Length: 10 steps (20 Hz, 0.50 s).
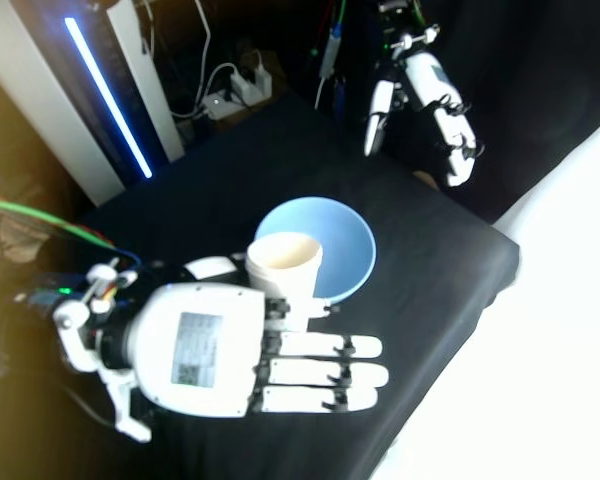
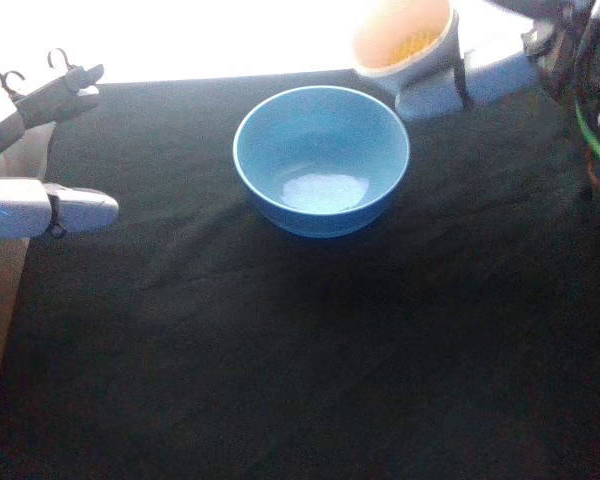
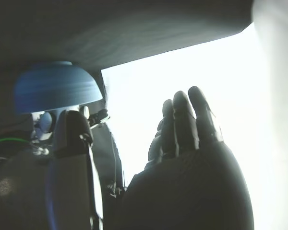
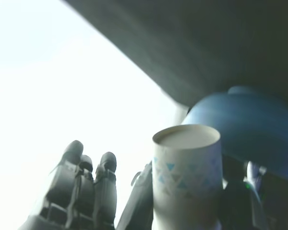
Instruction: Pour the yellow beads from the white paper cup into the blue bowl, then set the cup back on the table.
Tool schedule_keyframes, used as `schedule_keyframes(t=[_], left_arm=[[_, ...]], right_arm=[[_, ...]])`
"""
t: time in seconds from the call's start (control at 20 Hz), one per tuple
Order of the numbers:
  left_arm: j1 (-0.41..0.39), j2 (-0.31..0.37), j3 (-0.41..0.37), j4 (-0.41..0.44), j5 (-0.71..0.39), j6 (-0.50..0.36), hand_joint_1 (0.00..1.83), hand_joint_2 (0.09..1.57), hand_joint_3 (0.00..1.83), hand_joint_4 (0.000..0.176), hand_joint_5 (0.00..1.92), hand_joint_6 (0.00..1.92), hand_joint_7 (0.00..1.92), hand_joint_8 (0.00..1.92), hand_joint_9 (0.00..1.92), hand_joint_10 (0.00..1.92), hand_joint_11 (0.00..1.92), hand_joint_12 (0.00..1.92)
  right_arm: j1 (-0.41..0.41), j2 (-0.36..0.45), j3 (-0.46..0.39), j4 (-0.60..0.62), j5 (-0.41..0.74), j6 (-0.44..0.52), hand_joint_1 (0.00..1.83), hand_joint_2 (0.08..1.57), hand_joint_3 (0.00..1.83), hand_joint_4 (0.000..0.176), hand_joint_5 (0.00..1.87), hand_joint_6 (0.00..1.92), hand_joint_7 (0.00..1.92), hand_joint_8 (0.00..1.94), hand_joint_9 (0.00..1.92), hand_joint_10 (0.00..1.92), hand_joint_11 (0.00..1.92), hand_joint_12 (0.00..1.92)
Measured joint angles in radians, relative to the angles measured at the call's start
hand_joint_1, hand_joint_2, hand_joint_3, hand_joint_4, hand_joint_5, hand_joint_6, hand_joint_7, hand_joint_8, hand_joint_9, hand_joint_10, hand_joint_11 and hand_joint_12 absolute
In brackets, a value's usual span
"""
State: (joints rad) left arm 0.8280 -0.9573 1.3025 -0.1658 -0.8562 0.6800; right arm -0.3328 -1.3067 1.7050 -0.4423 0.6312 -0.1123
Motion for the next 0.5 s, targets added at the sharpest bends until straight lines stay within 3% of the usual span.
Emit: schedule_keyframes(t=[0.15,0.5], left_arm=[[-0.008,-0.001,0.000,0.007,0.010,0.000,0.77,1.00,0.00,0.000,0.00,0.00,0.28,0.00,0.30,0.00,0.05,0.52],[-0.024,-0.007,0.005,0.023,0.028,0.000,0.74,0.98,0.00,0.000,0.00,0.00,0.27,0.00,0.30,0.00,0.05,0.44]], right_arm=[[0.005,-0.001,-0.003,-0.043,-0.006,0.000,1.07,1.04,0.00,0.176,1.15,0.68,0.22,0.00,0.01,0.00,0.00,0.02],[0.047,0.004,-0.029,-0.129,-0.055,-0.042,1.06,1.05,0.00,0.176,1.11,0.76,0.17,0.00,0.01,0.00,0.00,0.00]])
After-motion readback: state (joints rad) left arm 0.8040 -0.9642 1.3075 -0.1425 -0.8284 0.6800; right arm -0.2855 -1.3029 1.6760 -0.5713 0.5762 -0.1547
